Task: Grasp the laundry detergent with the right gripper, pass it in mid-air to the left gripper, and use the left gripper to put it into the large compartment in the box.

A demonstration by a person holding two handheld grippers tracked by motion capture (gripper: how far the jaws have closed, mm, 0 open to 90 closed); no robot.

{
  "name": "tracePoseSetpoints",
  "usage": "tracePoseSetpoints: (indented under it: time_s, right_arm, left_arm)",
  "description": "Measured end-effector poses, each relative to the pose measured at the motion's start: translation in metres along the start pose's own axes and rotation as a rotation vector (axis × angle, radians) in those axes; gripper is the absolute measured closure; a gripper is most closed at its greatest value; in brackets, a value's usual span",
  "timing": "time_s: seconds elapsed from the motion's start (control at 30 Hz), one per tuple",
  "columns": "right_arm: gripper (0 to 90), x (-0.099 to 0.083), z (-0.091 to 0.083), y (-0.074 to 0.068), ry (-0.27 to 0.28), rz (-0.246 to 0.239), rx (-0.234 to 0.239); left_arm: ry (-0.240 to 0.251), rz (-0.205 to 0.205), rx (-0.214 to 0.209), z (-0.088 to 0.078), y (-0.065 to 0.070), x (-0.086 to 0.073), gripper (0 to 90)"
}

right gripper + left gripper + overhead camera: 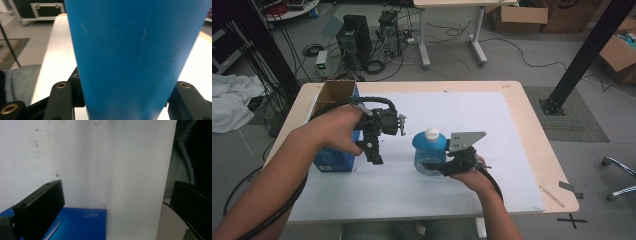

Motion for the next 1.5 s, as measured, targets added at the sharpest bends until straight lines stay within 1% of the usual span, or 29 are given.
tracePoseSetpoints:
  time_s: [0.17, 0.27, 0.33, 0.4, 0.57, 0.87, 1.0, 1.03, 1.1, 1.17, 1.2, 1.3, 1.43, 1.5]
  right_arm:
    - [44.6, 0.002, 0.026, -0.004, -0.025, 0.002, 0.053]
    - [44.6, 0.004, 0.039, -0.005, -0.022, 0.004, 0.074]
    - [44.5, 0.005, 0.046, -0.005, -0.015, 0.003, 0.081]
    - [44.6, 0.006, 0.052, -0.005, -0.009, 0.009, 0.099]
    - [44.6, 0.011, 0.065, -0.004, -0.001, 0.014, 0.113]
    - [44.6, 0.017, 0.081, -0.001, 0.002, 0.015, 0.129]
    - [44.6, 0.022, 0.087, 0.000, 0.009, -0.007, 0.133]
    - [44.6, 0.023, 0.088, 0.000, 0.005, -0.003, 0.136]
    - [44.6, 0.025, 0.089, -0.001, 0.013, 0.000, 0.140]
    - [44.6, 0.027, 0.090, -0.001, 0.018, -0.006, 0.140]
    - [44.6, 0.028, 0.090, 0.000, 0.024, -0.017, 0.138]
    - [44.6, 0.030, 0.090, -0.001, 0.027, -0.017, 0.140]
    - [44.6, 0.030, 0.090, -0.001, 0.024, -0.009, 0.141]
    - [44.6, 0.030, 0.089, 0.000, 0.030, -0.014, 0.136]
  left_arm:
    - [0.007, 0.002, -0.004, 0.001, 0.001, 0.006, 0.1]
    - [0.008, 0.012, -0.005, 0.001, 0.002, 0.011, 0.1]
    - [0.007, 0.018, -0.005, 0.000, 0.003, 0.013, 0.1]
    - [0.007, 0.022, -0.005, -0.001, 0.003, 0.015, 0.1]
    - [0.015, 0.029, -0.004, -0.003, 0.005, 0.018, 0.1]
    - [0.022, 0.029, -0.004, 0.000, 0.009, 0.021, 0.1]
    - [0.025, 0.029, -0.002, 0.000, 0.010, 0.022, 0.2]
    - [0.028, 0.030, 0.000, 0.000, 0.011, 0.022, 0.2]
    - [0.026, 0.032, 0.004, 0.001, 0.011, 0.022, 0.4]
    - [0.027, 0.031, 0.006, 0.001, 0.012, 0.022, 0.5]
    - [0.027, 0.033, 0.008, 0.001, 0.012, 0.022, 1.0]
    - [0.030, 0.035, 0.020, 0.000, 0.012, 0.022, 2.4]
    - [0.028, 0.039, 0.023, 0.000, 0.012, 0.023, 6.8]
    - [0.031, 0.035, 0.018, 0.000, 0.013, 0.024, 8.9]
Point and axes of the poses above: each handheld gripper's, and its own axes: z roughly forward along the jaws, x roughly out of its top, y roughly to its right, the point moved 4 cm from there along z, roughly forward along the jaws, and after that the axes turned 10 degrees about x, right-handed, at the moved point
